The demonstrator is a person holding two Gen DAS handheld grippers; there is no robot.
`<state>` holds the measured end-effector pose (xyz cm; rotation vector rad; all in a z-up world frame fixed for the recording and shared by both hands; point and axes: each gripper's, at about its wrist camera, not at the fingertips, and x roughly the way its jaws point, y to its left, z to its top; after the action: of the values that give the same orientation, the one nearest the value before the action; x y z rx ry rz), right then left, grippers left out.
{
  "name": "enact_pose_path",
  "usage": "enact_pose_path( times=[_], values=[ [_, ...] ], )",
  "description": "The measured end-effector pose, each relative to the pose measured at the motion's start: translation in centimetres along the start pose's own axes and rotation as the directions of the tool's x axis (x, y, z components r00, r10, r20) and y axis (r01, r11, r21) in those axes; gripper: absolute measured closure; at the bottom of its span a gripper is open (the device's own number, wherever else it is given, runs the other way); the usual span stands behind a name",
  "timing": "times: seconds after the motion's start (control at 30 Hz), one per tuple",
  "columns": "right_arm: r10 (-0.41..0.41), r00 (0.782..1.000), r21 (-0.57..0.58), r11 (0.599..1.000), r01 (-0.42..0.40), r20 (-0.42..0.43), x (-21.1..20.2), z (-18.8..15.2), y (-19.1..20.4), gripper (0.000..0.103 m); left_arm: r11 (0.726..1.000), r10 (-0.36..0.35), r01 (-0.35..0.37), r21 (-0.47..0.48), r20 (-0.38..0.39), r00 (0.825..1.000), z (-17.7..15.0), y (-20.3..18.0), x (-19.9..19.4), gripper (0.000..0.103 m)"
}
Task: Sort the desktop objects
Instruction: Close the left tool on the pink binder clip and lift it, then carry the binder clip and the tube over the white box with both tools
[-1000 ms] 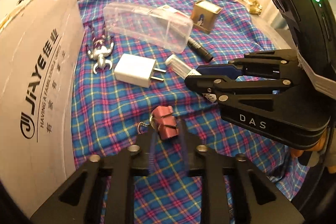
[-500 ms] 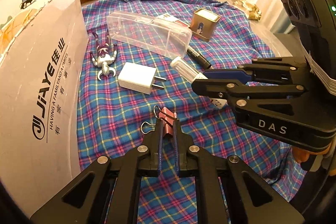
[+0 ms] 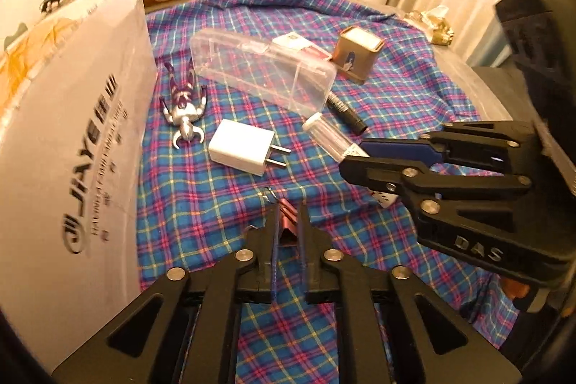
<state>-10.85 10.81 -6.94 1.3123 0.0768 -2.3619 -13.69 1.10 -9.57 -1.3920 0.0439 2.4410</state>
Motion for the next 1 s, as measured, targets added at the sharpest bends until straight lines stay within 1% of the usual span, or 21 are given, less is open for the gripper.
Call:
enact_pose_path(
  times=[0.03, 0.07, 0.1, 0.13, 0.2, 0.23, 0.27, 0.43, 0.63, 0.87, 1.0],
  values=[
    [0.001, 1.0, 0.0, 1.0, -0.001, -0.002, 0.1, 0.0, 0.0, 0.082, 1.0, 0.011, -0.011, -0.005, -0.005, 1.0, 0.0, 0.0, 0.4, 0.073],
    [0.002, 1.0, -0.001, 1.0, -0.002, -0.006, 0.2, 0.0, 0.0, 0.082, 1.0, 0.027, -0.027, 0.001, 0.0, 1.0, 0.0, -0.1, 0.8, 0.073],
    [0.002, 1.0, -0.003, 1.0, -0.002, -0.008, 0.2, -0.1, 0.1, 0.082, 0.999, 0.035, -0.035, 0.011, 0.0, 0.999, 0.0, -0.2, 1.1, 0.082],
    [0.003, 1.0, -0.005, 1.0, -0.003, -0.01, 0.3, -0.1, 0.2, 0.082, 0.999, 0.032, -0.033, 0.02, 0.003, 0.999, 0.0, -0.3, 1.3, 0.088],
    [0.004, 1.0, -0.008, 1.0, -0.004, -0.01, 0.2, -0.2, 0.3, 0.082, 0.999, 0.033, -0.033, 0.019, 0.013, 0.999, 0.2, -0.4, 1.0, 0.089],
    [0.004, 1.0, -0.008, 1.0, -0.004, -0.007, 0.1, -0.2, 0.3, 0.082, 0.999, 0.028, -0.029, 0.022, 0.025, 0.999, 0.2, -0.5, 0.5, 0.096],
    [0.004, 1.0, -0.008, 1.0, -0.004, -0.004, -0.1, -0.2, 0.3, 0.083, 0.999, 0.025, -0.026, 0.027, 0.037, 0.999, 0.2, -0.5, 0.1, 0.097],
    [0.004, 1.0, 0.003, 1.0, -0.004, 0.019, -1.2, -0.1, 0.3, 0.082, 0.999, 0.013, -0.016, 0.038, 0.068, 0.998, 0.3, -0.6, -1.6, 0.097],
    [0.004, 0.999, 0.005, 1.0, -0.004, 0.039, -2.3, -0.2, 0.8, 0.083, 1.0, 0.004, -0.007, 0.026, 0.103, 0.995, 0.2, -0.2, -3.7, 0.098],
    [0.003, 0.998, -0.007, 1.0, -0.002, 0.068, -3.9, 0.1, 2.1, 0.083, 1.0, -0.02, 0.017, 0.024, 0.161, 0.987, 0.5, 0.0, -7.1, 0.098],
    [0.001, 0.996, -0.017, 1.0, 0.001, 0.086, -5.0, 0.2, 3.1, 0.083, 1.0, -0.021, 0.017, 0.02, 0.193, 0.981, 0.7, 0.4, -8.7, 0.098]
  ],
)
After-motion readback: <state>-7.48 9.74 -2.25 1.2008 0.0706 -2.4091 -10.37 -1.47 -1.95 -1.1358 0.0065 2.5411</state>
